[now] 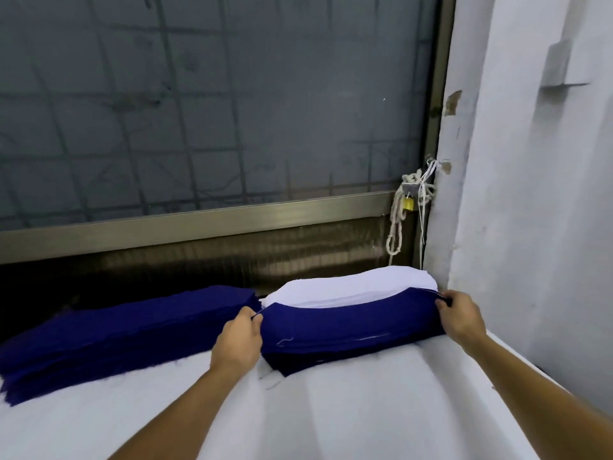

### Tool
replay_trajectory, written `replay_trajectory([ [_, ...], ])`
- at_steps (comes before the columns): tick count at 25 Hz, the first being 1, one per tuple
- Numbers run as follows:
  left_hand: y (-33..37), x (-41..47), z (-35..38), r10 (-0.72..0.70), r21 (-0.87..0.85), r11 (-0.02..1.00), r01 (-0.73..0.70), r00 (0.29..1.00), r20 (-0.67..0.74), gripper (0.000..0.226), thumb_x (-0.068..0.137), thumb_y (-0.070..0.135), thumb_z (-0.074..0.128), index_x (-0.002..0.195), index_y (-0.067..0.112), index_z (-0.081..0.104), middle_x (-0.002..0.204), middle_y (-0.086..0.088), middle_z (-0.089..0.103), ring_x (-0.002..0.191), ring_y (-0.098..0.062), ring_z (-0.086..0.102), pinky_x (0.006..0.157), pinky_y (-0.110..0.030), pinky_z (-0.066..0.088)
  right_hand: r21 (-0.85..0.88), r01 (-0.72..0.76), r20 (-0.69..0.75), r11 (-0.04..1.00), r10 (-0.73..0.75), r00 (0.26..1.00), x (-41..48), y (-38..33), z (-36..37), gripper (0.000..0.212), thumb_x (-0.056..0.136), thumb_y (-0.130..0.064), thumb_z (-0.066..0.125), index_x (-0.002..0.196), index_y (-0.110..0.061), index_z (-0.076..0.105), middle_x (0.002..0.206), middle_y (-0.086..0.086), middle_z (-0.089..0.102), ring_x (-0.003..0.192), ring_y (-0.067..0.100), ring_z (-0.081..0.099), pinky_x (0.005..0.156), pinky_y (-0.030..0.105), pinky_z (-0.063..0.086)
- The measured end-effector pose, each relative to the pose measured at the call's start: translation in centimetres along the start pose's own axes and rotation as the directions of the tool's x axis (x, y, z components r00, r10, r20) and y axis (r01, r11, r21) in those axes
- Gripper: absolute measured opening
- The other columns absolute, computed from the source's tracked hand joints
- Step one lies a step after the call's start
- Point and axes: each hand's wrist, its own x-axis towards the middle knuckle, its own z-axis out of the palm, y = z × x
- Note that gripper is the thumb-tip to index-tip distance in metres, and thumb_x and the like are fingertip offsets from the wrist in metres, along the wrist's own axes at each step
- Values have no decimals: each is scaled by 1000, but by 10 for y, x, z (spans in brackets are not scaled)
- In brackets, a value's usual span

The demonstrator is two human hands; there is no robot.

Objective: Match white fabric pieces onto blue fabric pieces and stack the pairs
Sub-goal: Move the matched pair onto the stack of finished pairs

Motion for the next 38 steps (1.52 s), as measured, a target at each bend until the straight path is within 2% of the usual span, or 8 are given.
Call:
replay_trajectory([
  [3,11,11,26,-31,37,999,30,999,31,26,109,35,36,96,18,50,84,-1,63,74,-17,62,62,-36,49,-57,-11,-15,998,10,1000,20,13,0,24,100,-17,52,115,-11,69,102,14,71,89,33,60,78,36,48],
  [8,12,21,62,-68,93,994,64,997,30,21,108,30,35,102,17,50,85,0,61,77,-18,60,63,-33,43,-176,-8,-72,984,-5,997,32,34,16,24,98,-16,52,111,-12,71,101,15,71,94,37,62,81,38,50],
  [15,-5,5,91,0,115,993,16,991,-132,24,103,30,49,89,12,57,87,-1,57,83,-20,53,74,-38,51,-324,53,-101,944,-90,991,32,51,28,26,99,-14,52,113,-6,72,105,15,66,107,36,51,90,46,48],
  [24,-6,3,95,-18,68,997,30,986,-165,23,102,24,51,90,6,59,96,-9,55,92,-24,45,87,-44,49,-256,17,-112,967,-47,993,25,48,26,23,99,-19,55,118,-9,62,116,13,58,114,32,47,89,43,45],
  [29,-4,3,93,-33,-28,999,28,980,-196,9,97,13,56,90,13,50,93,-4,53,89,-20,46,79,-40,50,-176,-21,-133,984,-3,991,25,44,25,43,93,5,42,133,-8,54,128,15,54,122,32,45,96,47,45],
  [32,-4,3,92,-55,-74,996,40,977,-204,15,94,4,55,94,15,46,96,-3,52,90,-20,46,78,-38,47,-155,-22,-144,988,0,990,21,41,22,54,85,13,42,133,-8,53,131,16,50,125,33,41,99,48,44],
  [35,-5,2,90,-68,-94,994,51,978,-197,25,90,-6,52,98,17,45,100,-2,52,93,-18,45,82,-38,48,-220,32,-200,975,-77,977,13,38,20,52,81,17,47,127,-5,59,129,18,51,123,35,40,101,47,43],
  [38,-2,-5,84,-55,-117,993,32,977,-204,31,92,-2,55,105,24,44,107,5,51,98,-13,45,88,-33,51,-392,180,-129,902,-248,960,2,33,27,44,86,11,49,122,-8,63,125,14,57,117,32,46,99,44,43],
])
